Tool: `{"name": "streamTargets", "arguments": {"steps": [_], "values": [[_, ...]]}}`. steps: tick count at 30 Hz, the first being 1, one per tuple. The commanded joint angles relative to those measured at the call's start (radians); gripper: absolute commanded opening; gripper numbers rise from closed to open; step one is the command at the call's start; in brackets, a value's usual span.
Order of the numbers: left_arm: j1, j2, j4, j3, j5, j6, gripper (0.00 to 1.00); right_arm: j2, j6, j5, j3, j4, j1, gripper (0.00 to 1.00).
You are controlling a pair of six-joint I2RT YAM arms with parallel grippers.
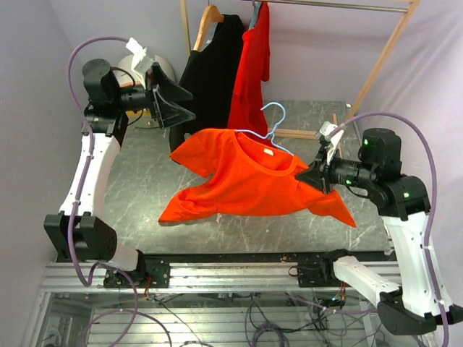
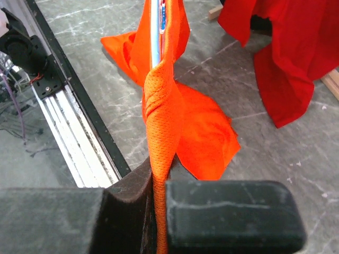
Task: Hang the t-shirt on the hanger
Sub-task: Place the hanger at the clothesline.
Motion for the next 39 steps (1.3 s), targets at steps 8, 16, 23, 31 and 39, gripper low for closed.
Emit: {"name": "streamTargets", "arguments": {"steps": [8, 16, 23, 31, 39], "values": [[0.094, 0.176, 1.366, -0.083, 0.104, -1.091, 1.00, -0.119, 0.151, 0.295, 0.148, -0.114, -0.001, 0.00], [0.102, 0.148, 0.851, 0.126, -0.082, -0.807, 0.96, -0.072, 0.217, 0.419, 0.142, -0.086, 0.002, 0.00], [0.092, 0.097, 0.058, 0.345, -0.519, -0.252, 1.00, -0.037, 0.257, 0.458, 0.137, -0.180, 0.002, 0.00], [0.091, 0.088, -0.003, 0.277, -0.574, -0.196, 1.00, -0.038, 0.355, 0.760, 0.181, -0.214, 0.002, 0.00], [0.092, 0.083, -0.058, 0.284, -0.586, -0.142, 1.00, 0.127, 0.357, 1.173, 0.371, -0.196, 0.002, 0.00]]}}
